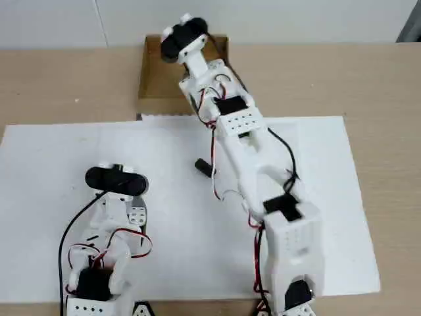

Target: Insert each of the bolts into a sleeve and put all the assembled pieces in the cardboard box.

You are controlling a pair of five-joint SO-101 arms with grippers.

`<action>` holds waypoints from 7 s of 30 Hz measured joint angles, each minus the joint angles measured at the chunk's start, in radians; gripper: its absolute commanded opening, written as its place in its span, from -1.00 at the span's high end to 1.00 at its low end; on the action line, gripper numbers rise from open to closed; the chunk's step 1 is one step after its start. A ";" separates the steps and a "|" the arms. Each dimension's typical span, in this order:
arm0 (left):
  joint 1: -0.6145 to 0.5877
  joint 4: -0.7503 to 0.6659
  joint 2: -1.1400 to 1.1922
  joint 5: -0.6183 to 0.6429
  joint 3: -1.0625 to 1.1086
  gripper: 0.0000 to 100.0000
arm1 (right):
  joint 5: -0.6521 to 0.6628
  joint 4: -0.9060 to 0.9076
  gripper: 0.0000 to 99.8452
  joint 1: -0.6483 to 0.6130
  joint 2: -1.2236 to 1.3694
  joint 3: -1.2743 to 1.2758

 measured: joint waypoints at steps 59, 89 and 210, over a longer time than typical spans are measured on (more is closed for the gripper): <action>0.000 0.000 0.000 0.000 0.000 0.99 | 0.133 1.188 0.64 -0.038 -0.141 -0.064; 0.000 0.000 0.000 0.000 0.000 0.99 | 0.129 1.068 0.99 -0.117 0.094 -0.091; -0.247 0.130 1.919 0.657 -1.238 0.99 | -0.400 1.168 0.99 0.617 -1.844 1.010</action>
